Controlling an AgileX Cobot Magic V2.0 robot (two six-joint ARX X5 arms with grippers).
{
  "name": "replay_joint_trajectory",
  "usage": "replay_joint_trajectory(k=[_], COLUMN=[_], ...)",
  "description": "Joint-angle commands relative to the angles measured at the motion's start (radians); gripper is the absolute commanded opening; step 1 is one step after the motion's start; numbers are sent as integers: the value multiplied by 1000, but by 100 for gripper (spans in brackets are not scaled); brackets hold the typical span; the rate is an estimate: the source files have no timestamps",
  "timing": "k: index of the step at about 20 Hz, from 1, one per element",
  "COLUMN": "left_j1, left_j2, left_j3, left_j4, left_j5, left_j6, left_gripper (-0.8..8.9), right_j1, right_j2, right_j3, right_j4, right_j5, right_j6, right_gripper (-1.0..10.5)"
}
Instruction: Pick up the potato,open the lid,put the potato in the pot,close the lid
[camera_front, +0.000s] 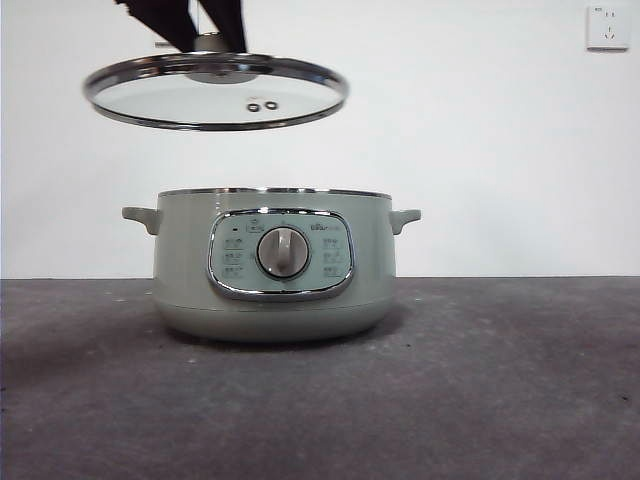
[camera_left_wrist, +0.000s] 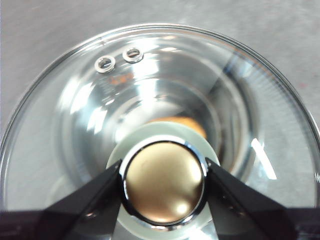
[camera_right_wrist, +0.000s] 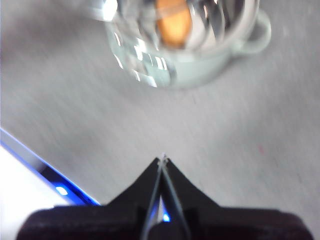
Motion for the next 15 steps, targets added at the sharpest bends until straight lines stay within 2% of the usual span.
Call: replay_joint_trajectory(k=[1,5,8,15], left_j1=[-21,-53,-60,-60], left_j2=[42,126,170,204], left_j3=[2,2,2,2], left_j4=[36,53,69,103], left_j5=[-2,-9,-52,-52], left_j6=[-18,-21,-22,-21], left_gripper=[-9,-9,-9,-9], right_j1=[1,1,1,1], right_j2=[-71,-207,-277,-328], right_j3=[-126,-333,-433,-512], right_j4=[0,113,132,148], right_j5=[20,1,1,1], right_j6=[35,71,105,133], right_gripper=[-9,-9,-9,-8])
